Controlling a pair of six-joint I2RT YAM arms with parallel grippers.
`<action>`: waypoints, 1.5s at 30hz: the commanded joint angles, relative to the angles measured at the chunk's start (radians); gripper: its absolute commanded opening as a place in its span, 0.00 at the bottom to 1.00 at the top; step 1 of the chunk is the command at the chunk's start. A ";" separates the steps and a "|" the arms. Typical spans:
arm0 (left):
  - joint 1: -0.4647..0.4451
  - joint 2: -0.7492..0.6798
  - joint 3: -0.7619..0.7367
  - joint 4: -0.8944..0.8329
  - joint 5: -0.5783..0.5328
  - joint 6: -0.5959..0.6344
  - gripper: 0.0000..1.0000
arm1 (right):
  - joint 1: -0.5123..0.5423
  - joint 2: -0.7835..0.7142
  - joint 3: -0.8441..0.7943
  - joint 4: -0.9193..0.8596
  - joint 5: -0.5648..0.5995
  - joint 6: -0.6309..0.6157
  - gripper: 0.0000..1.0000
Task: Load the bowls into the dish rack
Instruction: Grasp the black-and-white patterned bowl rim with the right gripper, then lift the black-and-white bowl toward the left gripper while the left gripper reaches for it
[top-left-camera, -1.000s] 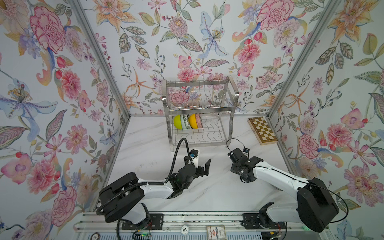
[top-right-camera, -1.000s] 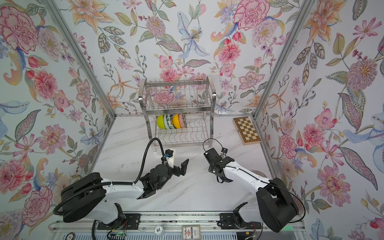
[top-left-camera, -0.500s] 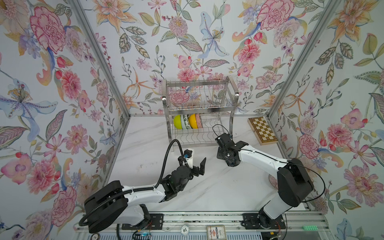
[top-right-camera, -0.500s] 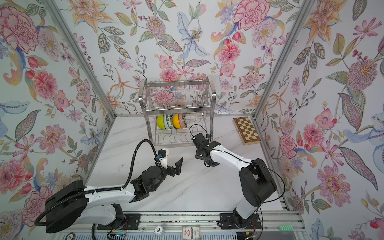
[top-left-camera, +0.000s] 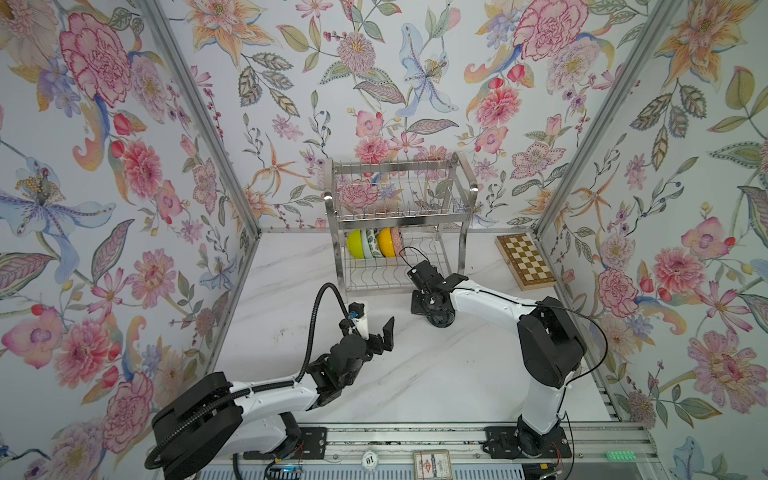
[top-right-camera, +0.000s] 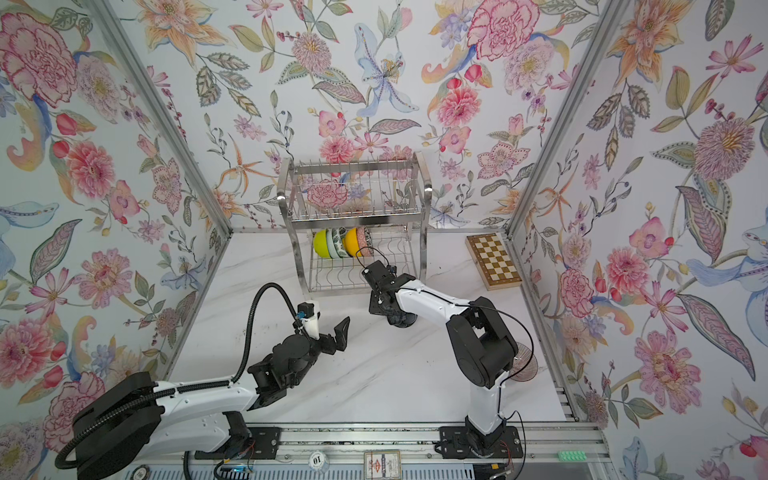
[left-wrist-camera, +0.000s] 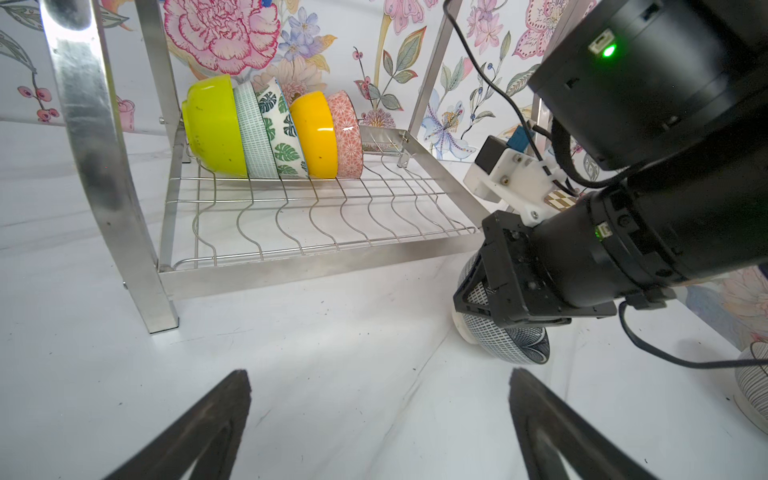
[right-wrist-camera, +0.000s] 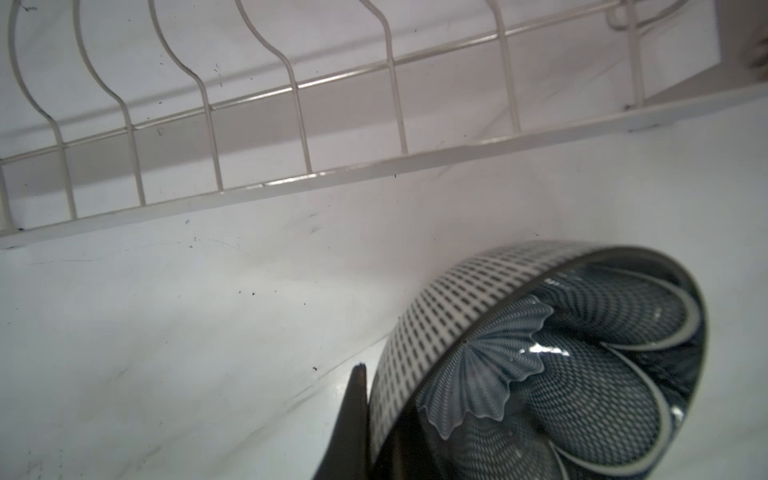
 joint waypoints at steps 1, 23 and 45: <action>0.014 -0.019 -0.011 -0.003 0.007 -0.025 0.99 | 0.014 0.046 0.027 0.004 -0.037 -0.008 0.05; 0.016 -0.047 -0.012 -0.027 0.009 -0.035 0.99 | 0.014 -0.001 0.086 -0.002 -0.051 -0.032 0.42; 0.014 0.230 0.222 0.021 0.205 -0.077 0.99 | -0.180 -0.266 -0.253 0.107 -0.016 -0.063 0.95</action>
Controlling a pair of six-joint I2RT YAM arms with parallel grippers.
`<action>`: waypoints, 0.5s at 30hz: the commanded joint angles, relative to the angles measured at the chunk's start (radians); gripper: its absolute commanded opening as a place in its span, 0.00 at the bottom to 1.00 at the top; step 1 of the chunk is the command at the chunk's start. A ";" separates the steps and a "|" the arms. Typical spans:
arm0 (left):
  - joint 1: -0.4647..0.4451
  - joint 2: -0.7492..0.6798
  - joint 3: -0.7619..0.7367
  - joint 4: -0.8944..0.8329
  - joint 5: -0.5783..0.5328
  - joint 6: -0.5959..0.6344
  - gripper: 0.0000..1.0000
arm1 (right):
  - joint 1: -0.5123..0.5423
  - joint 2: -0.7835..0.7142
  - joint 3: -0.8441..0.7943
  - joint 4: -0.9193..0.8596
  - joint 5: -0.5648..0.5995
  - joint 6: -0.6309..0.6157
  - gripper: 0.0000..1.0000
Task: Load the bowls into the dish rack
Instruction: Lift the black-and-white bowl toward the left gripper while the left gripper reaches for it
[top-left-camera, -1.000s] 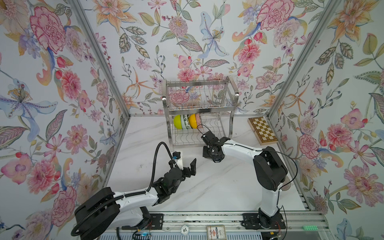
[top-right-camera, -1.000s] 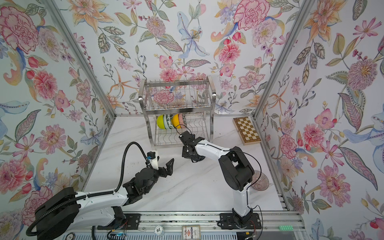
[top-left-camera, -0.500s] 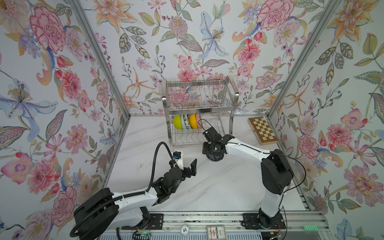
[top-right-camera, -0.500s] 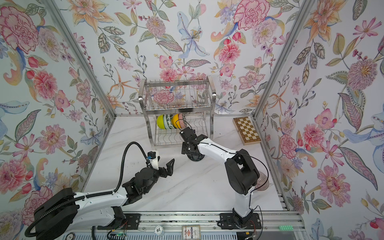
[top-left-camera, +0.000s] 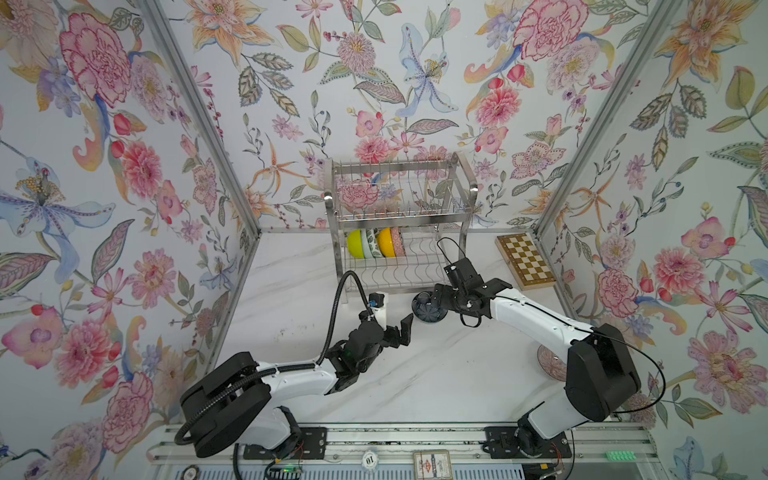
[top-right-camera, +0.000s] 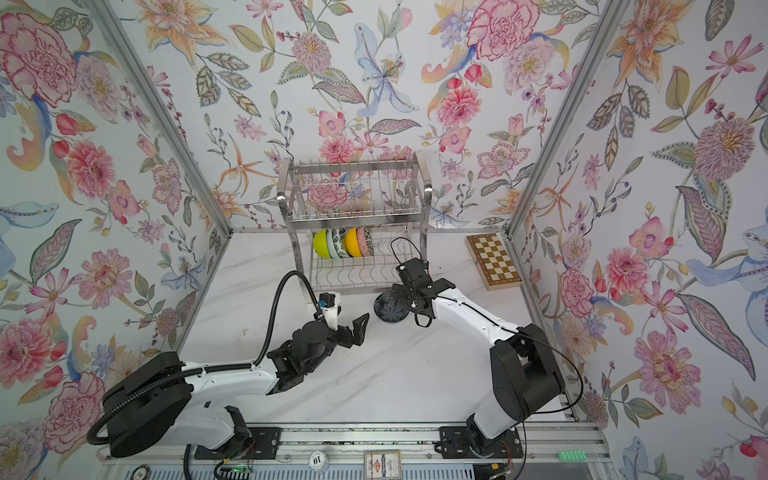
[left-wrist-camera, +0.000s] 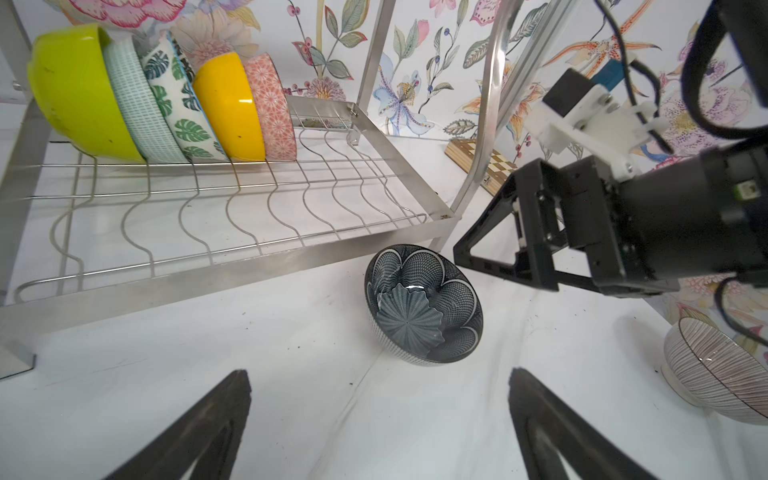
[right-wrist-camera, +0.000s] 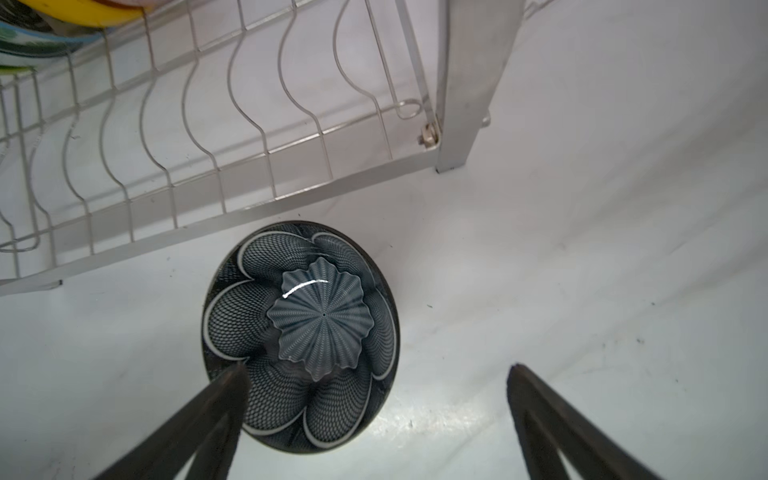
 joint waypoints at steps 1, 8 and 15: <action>0.009 0.041 0.047 0.041 0.057 -0.042 0.99 | -0.023 0.038 -0.019 0.059 -0.029 -0.007 0.93; 0.005 0.054 0.028 0.038 0.073 -0.086 0.99 | -0.030 0.141 -0.003 0.100 -0.079 -0.012 0.68; 0.005 0.030 -0.005 0.019 0.054 -0.107 0.99 | -0.030 0.188 -0.011 0.119 -0.097 -0.016 0.39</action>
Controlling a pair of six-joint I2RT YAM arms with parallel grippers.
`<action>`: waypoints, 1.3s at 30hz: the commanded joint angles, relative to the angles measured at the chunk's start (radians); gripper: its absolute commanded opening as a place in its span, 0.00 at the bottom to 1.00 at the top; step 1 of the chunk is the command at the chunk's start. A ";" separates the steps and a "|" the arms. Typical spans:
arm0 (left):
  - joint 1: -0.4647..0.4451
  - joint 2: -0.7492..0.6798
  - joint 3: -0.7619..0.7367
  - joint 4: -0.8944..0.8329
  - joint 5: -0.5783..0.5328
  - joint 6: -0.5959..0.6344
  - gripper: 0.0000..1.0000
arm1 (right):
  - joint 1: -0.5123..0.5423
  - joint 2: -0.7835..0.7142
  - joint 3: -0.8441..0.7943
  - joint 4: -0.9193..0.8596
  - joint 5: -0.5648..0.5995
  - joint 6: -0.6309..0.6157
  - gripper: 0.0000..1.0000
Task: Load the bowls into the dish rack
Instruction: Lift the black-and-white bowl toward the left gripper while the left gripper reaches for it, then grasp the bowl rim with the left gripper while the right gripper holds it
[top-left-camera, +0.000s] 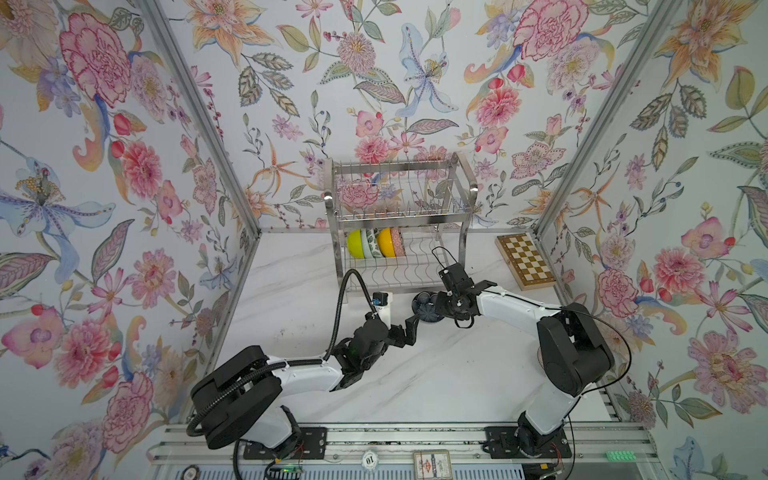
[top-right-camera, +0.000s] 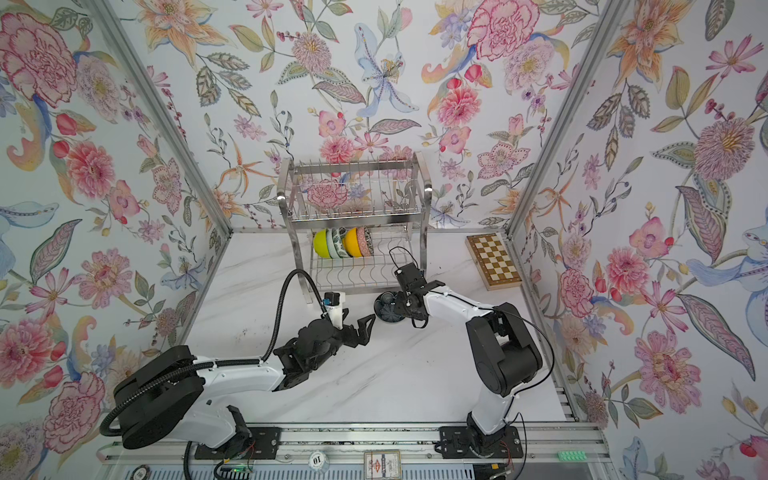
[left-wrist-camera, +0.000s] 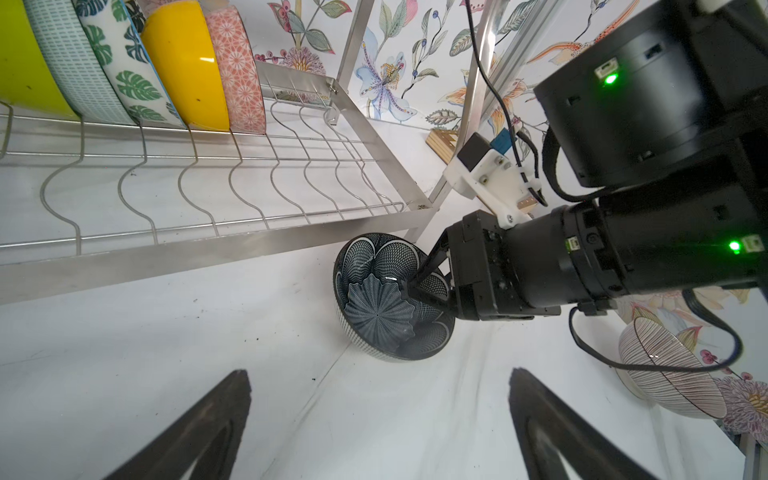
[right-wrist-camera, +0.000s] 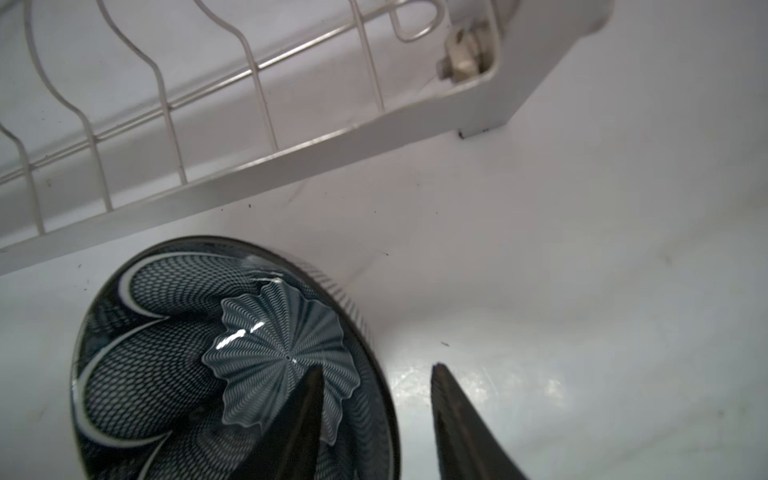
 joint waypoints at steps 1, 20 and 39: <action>0.005 -0.016 -0.021 0.000 0.000 -0.022 0.99 | -0.002 0.020 -0.007 0.023 -0.020 -0.008 0.36; 0.020 -0.065 0.043 -0.068 -0.019 -0.044 0.96 | 0.099 -0.194 0.010 0.140 0.091 -0.096 0.00; 0.172 -0.144 0.108 -0.207 0.051 -0.284 0.59 | 0.266 -0.378 -0.149 0.517 0.206 -0.189 0.00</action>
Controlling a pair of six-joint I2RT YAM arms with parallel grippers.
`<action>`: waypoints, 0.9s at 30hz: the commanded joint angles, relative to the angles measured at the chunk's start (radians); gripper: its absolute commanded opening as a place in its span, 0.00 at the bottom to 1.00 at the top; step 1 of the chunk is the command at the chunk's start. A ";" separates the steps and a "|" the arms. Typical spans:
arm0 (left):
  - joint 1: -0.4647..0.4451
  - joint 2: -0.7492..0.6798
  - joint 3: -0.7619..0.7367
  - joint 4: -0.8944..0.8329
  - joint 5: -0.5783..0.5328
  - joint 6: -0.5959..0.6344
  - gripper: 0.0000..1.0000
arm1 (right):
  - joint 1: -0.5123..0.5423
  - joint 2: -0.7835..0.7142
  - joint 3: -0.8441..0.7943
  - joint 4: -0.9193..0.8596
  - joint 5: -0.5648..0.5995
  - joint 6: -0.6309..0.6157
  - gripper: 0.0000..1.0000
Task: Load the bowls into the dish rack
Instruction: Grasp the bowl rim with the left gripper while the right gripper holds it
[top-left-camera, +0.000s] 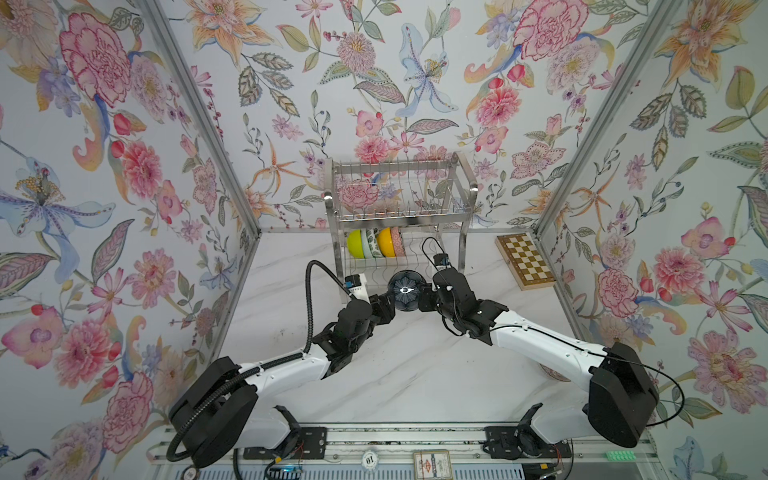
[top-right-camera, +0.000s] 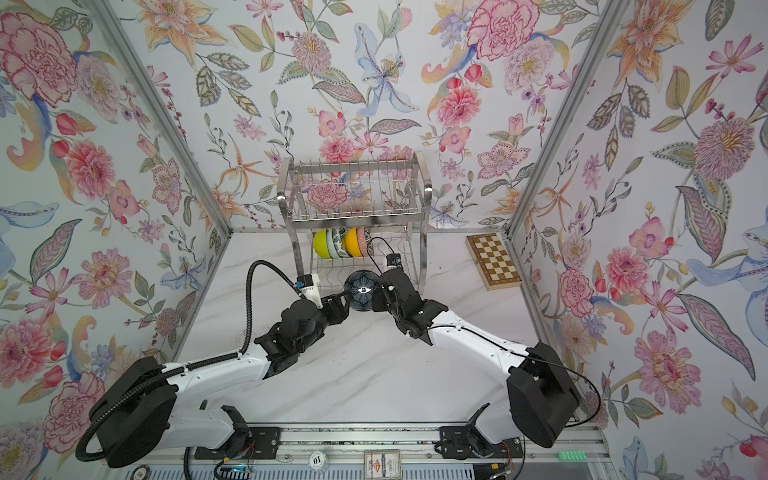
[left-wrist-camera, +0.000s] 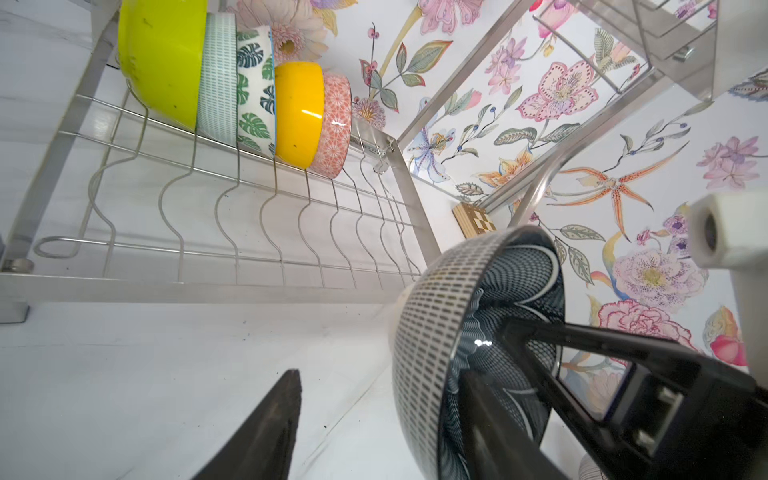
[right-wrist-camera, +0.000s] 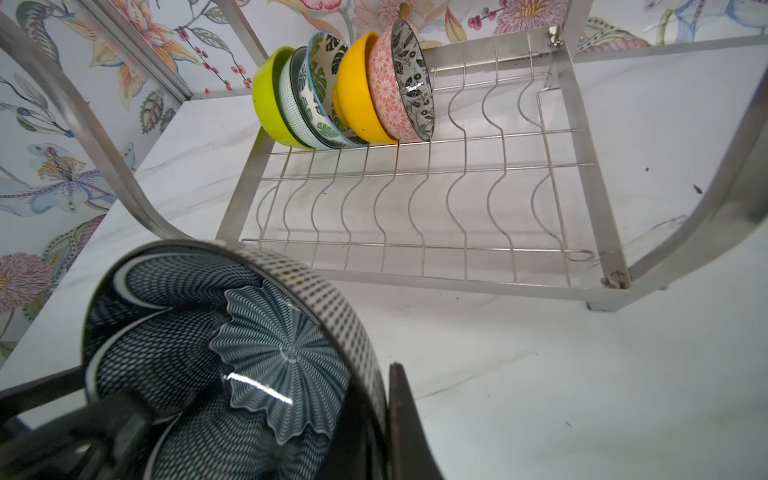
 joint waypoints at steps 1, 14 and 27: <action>0.012 -0.019 0.039 -0.027 0.025 -0.029 0.57 | 0.016 -0.056 -0.031 0.171 0.030 -0.014 0.00; 0.018 0.017 0.028 0.032 0.048 -0.052 0.27 | 0.058 -0.066 -0.073 0.291 0.010 -0.026 0.01; 0.033 -0.027 0.008 0.001 -0.045 0.017 0.00 | 0.059 -0.035 -0.014 0.212 -0.018 -0.021 0.48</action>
